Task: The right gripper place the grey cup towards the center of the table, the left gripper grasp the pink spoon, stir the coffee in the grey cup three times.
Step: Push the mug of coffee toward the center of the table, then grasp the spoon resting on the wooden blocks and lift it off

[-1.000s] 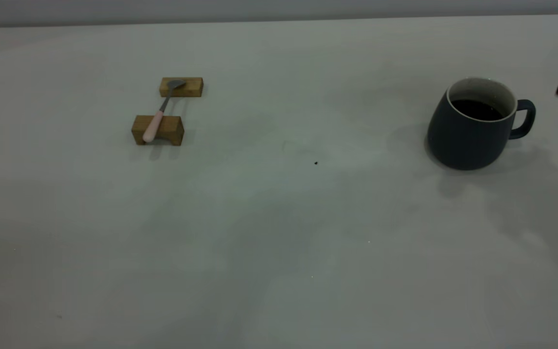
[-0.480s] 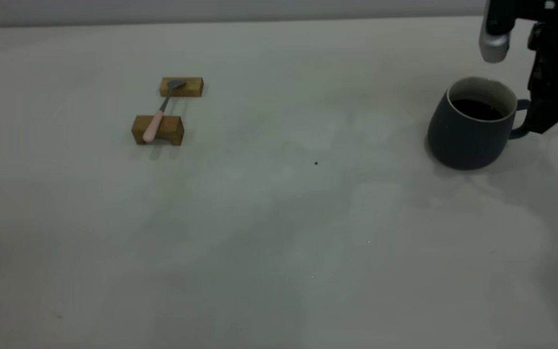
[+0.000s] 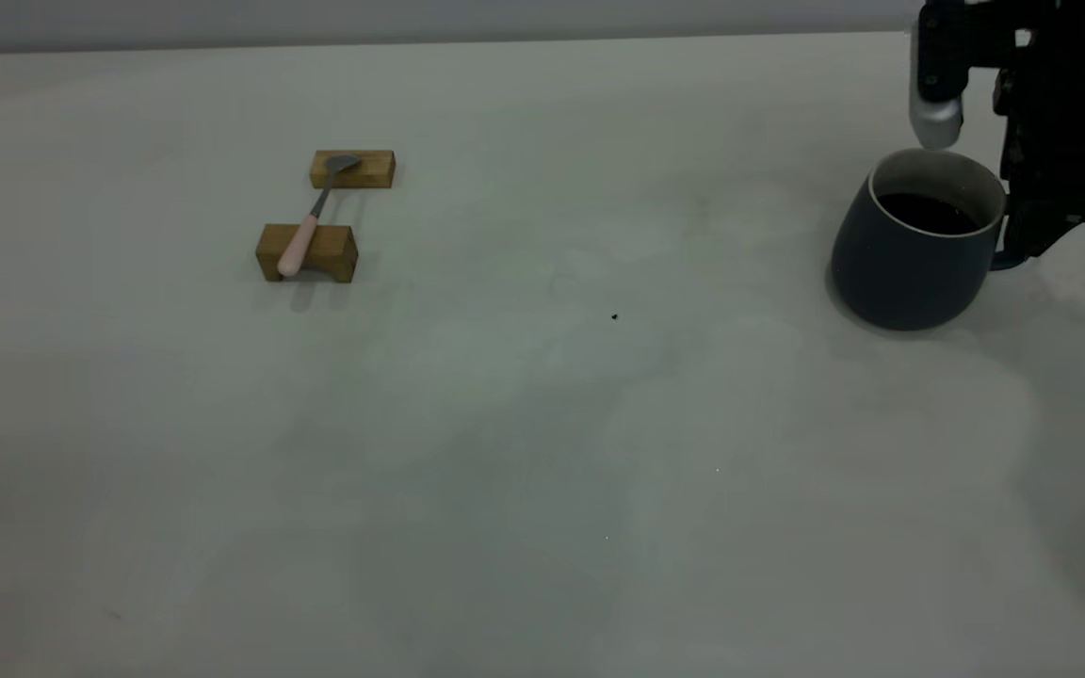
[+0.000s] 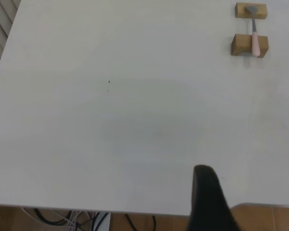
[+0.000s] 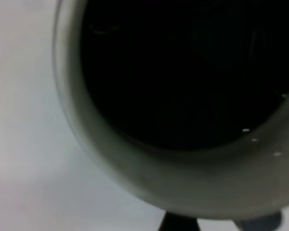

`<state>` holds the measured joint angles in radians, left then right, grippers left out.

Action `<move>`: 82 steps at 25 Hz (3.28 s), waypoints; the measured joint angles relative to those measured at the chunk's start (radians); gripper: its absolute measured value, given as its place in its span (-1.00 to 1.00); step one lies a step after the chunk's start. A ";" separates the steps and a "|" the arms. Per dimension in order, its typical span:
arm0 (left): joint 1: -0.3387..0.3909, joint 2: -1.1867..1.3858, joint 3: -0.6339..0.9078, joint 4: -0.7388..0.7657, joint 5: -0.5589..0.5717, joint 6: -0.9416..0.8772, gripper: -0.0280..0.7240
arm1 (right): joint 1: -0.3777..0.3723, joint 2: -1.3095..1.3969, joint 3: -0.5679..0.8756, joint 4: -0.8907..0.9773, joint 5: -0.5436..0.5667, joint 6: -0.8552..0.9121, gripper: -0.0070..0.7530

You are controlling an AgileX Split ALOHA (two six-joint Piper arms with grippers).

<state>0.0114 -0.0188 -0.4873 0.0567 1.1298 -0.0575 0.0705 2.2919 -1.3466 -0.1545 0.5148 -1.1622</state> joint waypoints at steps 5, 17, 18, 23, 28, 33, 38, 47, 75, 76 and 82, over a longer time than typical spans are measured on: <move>0.000 0.000 0.000 0.000 0.000 0.000 0.45 | 0.000 0.007 0.000 0.076 0.019 -0.064 0.41; 0.000 0.000 0.000 0.000 0.000 0.000 0.45 | 0.034 0.007 -0.002 0.264 0.035 -0.105 -0.22; 0.000 0.000 0.000 0.000 0.000 0.000 0.45 | 0.045 0.007 -0.002 0.268 0.037 -0.105 -0.22; 0.000 0.000 0.000 0.000 0.000 0.000 0.45 | 0.124 0.007 -0.002 0.304 0.018 -0.104 -0.24; 0.000 0.000 0.000 0.000 0.000 0.000 0.45 | 0.184 0.007 -0.002 0.341 -0.004 -0.086 -0.29; 0.000 0.000 0.000 0.000 0.000 0.000 0.45 | 0.240 0.009 -0.002 0.354 -0.033 -0.048 -0.32; 0.000 0.000 0.000 0.000 0.000 0.000 0.45 | 0.302 0.010 -0.002 0.382 -0.072 -0.009 -0.33; 0.000 0.000 0.000 0.000 0.000 0.000 0.45 | 0.373 0.010 -0.002 0.516 -0.157 0.003 -0.33; 0.000 0.000 0.000 0.000 0.000 0.000 0.45 | 0.370 -0.839 0.018 0.257 0.698 0.999 0.83; 0.000 0.000 0.000 0.000 0.000 0.000 0.45 | 0.370 -0.875 0.038 0.244 0.701 1.019 0.83; 0.000 0.000 0.000 0.000 0.000 0.000 0.45 | 0.370 -1.206 0.258 0.216 0.714 1.065 0.82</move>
<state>0.0114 -0.0188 -0.4873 0.0567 1.1298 -0.0575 0.4405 1.0857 -1.0883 0.0615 1.2283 -0.0968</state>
